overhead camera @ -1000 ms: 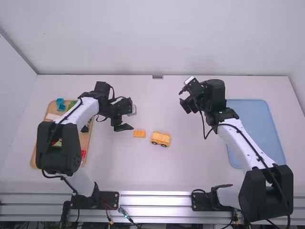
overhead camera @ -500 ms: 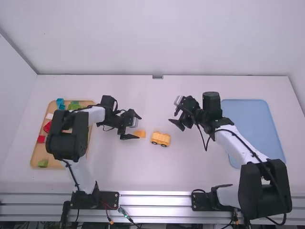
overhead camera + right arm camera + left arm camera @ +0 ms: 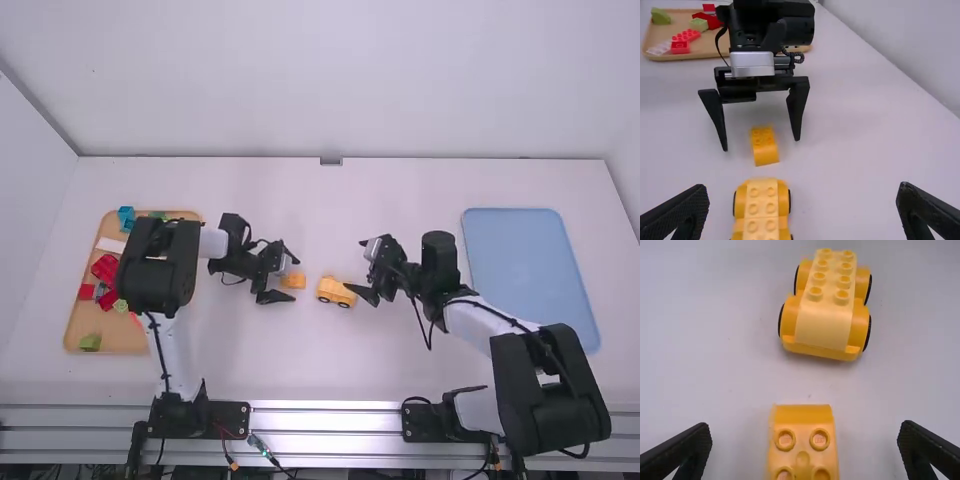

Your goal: Assemble lego blocks to make yellow taxi

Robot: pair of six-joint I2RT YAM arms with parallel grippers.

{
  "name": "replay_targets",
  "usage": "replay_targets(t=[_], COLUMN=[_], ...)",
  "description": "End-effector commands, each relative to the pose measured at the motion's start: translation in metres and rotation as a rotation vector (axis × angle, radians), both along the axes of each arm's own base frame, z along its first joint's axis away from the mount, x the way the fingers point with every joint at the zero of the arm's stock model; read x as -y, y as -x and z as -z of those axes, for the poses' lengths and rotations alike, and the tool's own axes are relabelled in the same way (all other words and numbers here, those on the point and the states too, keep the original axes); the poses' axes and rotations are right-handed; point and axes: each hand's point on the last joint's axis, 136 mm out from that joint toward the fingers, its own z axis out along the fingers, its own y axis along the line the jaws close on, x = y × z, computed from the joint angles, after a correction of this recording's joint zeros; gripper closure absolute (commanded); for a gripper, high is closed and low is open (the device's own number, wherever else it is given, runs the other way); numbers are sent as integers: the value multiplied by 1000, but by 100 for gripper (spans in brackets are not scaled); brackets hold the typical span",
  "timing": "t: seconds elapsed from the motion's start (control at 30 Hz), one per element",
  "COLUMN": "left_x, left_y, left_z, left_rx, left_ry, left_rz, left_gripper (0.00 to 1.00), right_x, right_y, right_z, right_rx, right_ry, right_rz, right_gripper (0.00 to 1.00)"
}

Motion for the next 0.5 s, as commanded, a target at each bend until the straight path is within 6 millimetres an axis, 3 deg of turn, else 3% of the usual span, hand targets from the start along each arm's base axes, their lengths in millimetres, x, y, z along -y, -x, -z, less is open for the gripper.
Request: replay_targets(t=[0.0,0.07,0.1,0.3,0.37,0.4,0.47], left_x=[3,3,3,-2,-2,-3,-3], left_y=[8,8,7,6,8,9,11], left_z=[5,6,6,11,14,15,16], left_rx=[-23,-24,-18,-15,-32,-37,-52], left_ry=[35,29,27,-6,-30,-37,-46], left_rz=[13,13,13,5,7,8,7], left_gripper=[1,2,12,26,21,1,1], right_x=[-1,-1,-2,-1,-1,-1,-1], right_y=[6,6,6,5,5,5,5], right_z=[2,3,3,2,2,2,1], right_rx=[-37,-42,-41,-32,-34,-32,-20], right_ry=[-16,-16,-15,-15,-16,-16,-13], right_rz=[-9,-11,-11,-8,-8,-8,-13], right_gripper=[1,1,1,1,1,1,1])
